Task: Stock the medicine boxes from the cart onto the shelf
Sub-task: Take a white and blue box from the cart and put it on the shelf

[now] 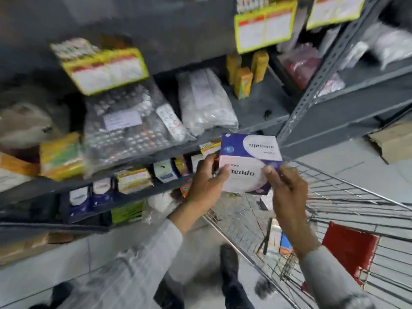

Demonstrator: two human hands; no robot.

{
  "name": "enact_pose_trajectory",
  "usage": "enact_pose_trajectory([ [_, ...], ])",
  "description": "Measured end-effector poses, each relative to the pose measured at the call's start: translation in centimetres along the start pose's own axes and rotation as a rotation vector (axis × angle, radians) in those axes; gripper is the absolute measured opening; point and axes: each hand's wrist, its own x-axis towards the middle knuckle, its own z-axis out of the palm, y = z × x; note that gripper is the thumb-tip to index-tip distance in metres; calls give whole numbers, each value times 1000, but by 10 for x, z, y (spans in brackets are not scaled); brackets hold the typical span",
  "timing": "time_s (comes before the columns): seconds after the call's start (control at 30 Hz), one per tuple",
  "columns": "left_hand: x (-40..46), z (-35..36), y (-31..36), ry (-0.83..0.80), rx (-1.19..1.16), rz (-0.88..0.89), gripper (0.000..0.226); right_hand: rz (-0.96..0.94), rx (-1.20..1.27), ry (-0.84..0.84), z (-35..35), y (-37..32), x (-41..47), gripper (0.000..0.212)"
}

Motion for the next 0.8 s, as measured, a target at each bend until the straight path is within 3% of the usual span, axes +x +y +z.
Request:
enact_pose_trajectory([
  [0.1, -45, -49, 64, 48, -79, 124, 35, -134, -26, 17, 17, -81, -31, 8],
  [0.23, -107, -121, 128, 54, -100, 297, 39, -271, 100, 21, 44, -174, -85, 18],
  [0.37, -160, -196, 174, 75, -189, 376, 31, -423, 157, -40, 82, -247, -139, 17],
  [0.57, -232, -313, 215, 200, -222, 475, 44, -632, 205, -262, 163, -326, -198, 21],
  [0.8, -267, -444, 214, 409, -198, 518, 50, -636, 265, -641, 305, -383, -239, 28],
])
